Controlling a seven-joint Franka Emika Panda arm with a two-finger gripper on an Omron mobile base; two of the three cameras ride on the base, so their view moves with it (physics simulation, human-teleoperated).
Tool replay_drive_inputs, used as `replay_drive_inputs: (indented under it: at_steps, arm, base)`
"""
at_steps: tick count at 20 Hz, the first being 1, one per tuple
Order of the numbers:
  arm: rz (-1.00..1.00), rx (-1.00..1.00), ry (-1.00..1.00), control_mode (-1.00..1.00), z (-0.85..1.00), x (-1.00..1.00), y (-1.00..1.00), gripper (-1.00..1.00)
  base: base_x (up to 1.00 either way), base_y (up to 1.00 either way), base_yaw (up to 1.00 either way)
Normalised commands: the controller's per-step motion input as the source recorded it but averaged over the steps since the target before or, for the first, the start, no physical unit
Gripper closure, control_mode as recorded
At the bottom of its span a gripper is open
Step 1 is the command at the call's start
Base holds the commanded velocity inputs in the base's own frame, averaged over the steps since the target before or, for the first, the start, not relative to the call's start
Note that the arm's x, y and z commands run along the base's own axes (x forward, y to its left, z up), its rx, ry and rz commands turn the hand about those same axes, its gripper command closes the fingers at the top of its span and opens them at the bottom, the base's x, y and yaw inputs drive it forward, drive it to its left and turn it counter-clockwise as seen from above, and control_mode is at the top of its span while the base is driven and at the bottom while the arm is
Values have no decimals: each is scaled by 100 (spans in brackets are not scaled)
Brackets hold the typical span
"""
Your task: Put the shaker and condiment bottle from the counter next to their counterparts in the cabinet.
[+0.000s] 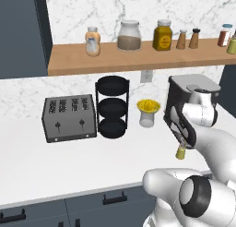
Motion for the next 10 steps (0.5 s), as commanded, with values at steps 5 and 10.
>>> replay_drive_inputs:
  at_steps: [5, 10]
  arm:
    - [2, 0, 0, -100, -1, 8, 0, -100]
    - [0, 0, 0, -100, -2, 29, 0, -100]
  base:
    - [0, 0, 0]
    - [0, 0, 0]
